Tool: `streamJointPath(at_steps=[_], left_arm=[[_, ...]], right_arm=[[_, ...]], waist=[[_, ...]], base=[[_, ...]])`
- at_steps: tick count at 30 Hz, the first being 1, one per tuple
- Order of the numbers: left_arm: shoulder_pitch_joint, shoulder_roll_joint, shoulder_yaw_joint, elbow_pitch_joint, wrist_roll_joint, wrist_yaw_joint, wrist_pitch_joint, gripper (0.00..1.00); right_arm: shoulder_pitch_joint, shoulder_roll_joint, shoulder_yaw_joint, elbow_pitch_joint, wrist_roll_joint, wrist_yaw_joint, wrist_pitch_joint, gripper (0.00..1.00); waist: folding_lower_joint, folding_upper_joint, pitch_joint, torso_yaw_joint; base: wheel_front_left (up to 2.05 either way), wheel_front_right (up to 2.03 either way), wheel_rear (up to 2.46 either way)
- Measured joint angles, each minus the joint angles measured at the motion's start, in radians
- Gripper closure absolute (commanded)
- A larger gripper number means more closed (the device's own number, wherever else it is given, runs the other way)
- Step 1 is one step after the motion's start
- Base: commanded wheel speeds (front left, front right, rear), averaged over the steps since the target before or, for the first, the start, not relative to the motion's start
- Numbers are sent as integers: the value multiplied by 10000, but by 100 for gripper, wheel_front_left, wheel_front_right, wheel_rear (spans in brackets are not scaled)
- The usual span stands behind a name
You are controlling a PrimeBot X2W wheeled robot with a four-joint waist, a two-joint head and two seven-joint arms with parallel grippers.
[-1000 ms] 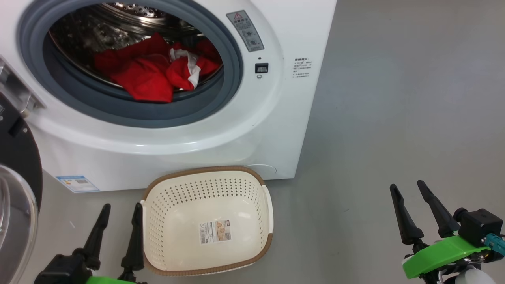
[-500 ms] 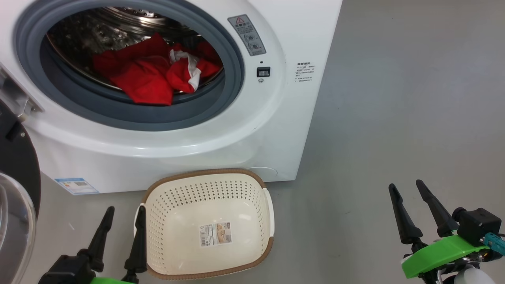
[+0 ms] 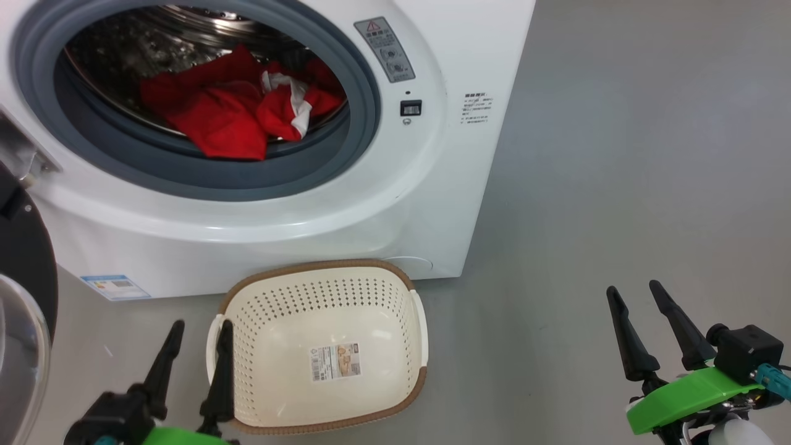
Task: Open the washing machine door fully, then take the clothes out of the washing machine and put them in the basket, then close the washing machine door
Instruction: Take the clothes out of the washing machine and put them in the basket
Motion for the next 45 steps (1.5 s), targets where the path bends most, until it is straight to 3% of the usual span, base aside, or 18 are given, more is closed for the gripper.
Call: streamJointPath(at_steps=[10,18,28,36,45], left_arm=[[-2479,23,-625,1218,54,0,0,0],[-5479,203,-1035,3327,-276,0,-2,0],[-8356,965,-2042,6661,-1231,0,125,0],[-10131,1289,-2604,8100,-2057,0,454,0],[-11096,1833,-3062,9281,-2243,0,485,0]], right_arm=[[-489,199,56,-79,0,0,0,0],[-1232,291,374,-144,0,0,0,0],[-1745,502,761,-150,4,0,0,0],[-2291,629,1041,-155,6,2,0,0],[-2484,888,1436,-130,48,2,0,0]], waist=[[0,0,592,-84],[0,0,1431,-290],[0,0,2364,-888],[0,0,3042,-1361],[0,0,3399,-1901]], base=[[0,0,0],[0,0,0],[0,0,0],[0,0,0],[0,0,0]])
